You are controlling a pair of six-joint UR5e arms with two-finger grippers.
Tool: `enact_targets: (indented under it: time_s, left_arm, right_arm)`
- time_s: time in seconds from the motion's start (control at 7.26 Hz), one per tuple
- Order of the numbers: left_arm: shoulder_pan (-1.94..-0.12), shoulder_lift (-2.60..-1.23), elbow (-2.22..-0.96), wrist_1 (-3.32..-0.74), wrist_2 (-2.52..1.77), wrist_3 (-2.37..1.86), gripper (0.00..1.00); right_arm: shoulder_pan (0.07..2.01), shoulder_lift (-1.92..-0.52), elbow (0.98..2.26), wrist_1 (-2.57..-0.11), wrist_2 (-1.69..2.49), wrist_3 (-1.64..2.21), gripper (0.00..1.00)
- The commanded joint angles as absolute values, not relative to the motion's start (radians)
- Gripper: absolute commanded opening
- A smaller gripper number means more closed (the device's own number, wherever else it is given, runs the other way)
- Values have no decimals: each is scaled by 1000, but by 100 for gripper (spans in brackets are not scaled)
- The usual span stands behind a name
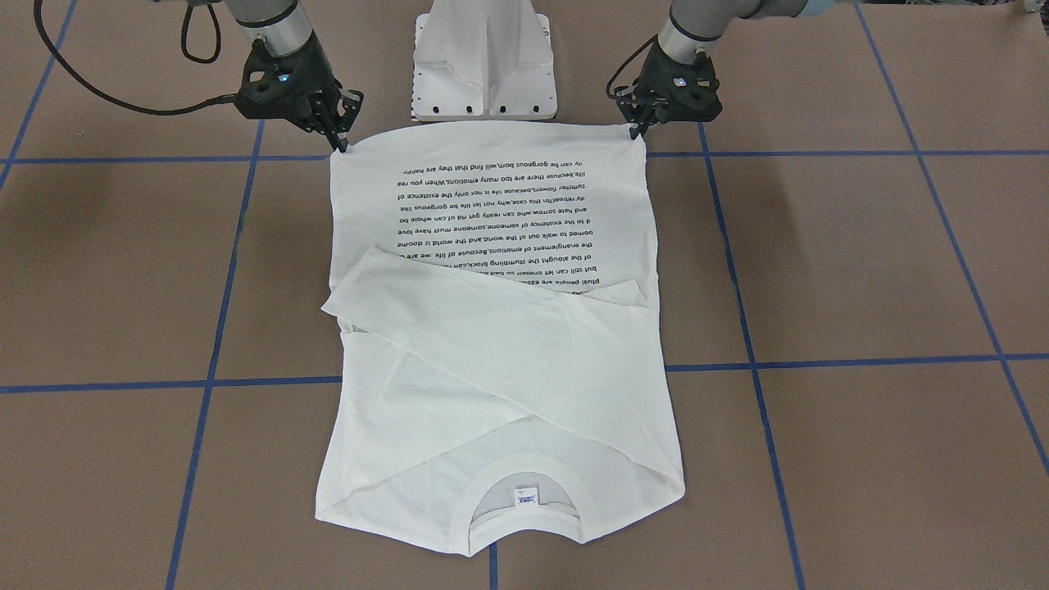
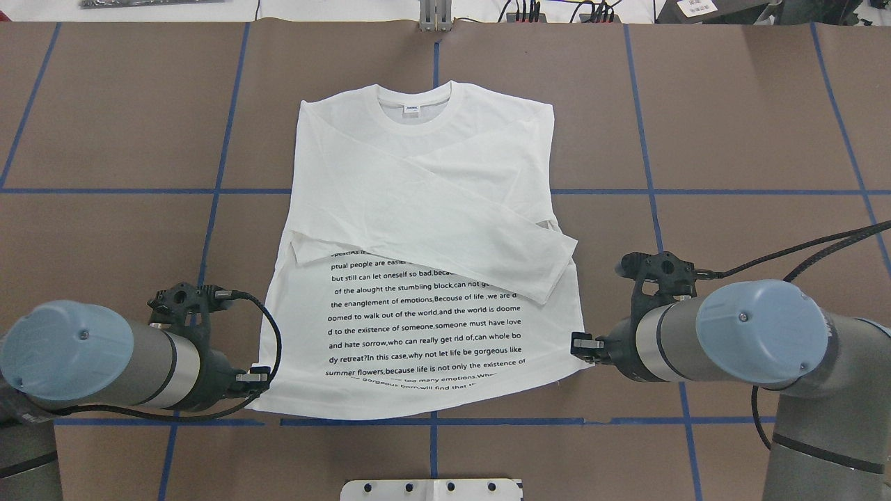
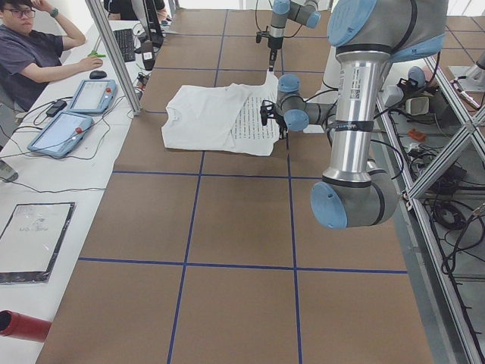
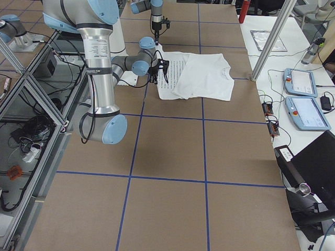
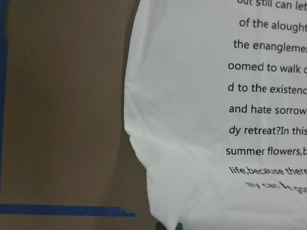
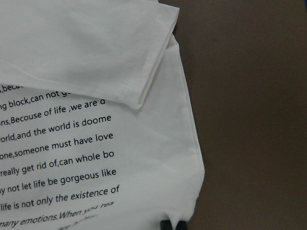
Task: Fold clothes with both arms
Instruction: 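Carry the hem with both grippers over the shirt toward the collar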
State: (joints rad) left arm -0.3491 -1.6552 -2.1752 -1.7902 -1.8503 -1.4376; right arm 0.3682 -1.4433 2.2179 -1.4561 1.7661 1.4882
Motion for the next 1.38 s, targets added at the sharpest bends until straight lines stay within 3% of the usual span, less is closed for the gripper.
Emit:
enact_targets:
  time_s: [0.0,0.83,1.24]
  left_arm:
    - [-364,-1657,-2175,-1790,-1850,-1436,0]
    - [-457,-1696,-2166,-1790,-1897,-1436,0]
    - [-598,-1826,-2131,-1758,-1971,-1434,0]
  right_arm:
    - [376,-1447,2215,-1457,1767,1486,0]
    - [460,-1434,2212,-1457,1822,1486,0]
    - [625,-1294,2131,-1462,1938,1483,0]
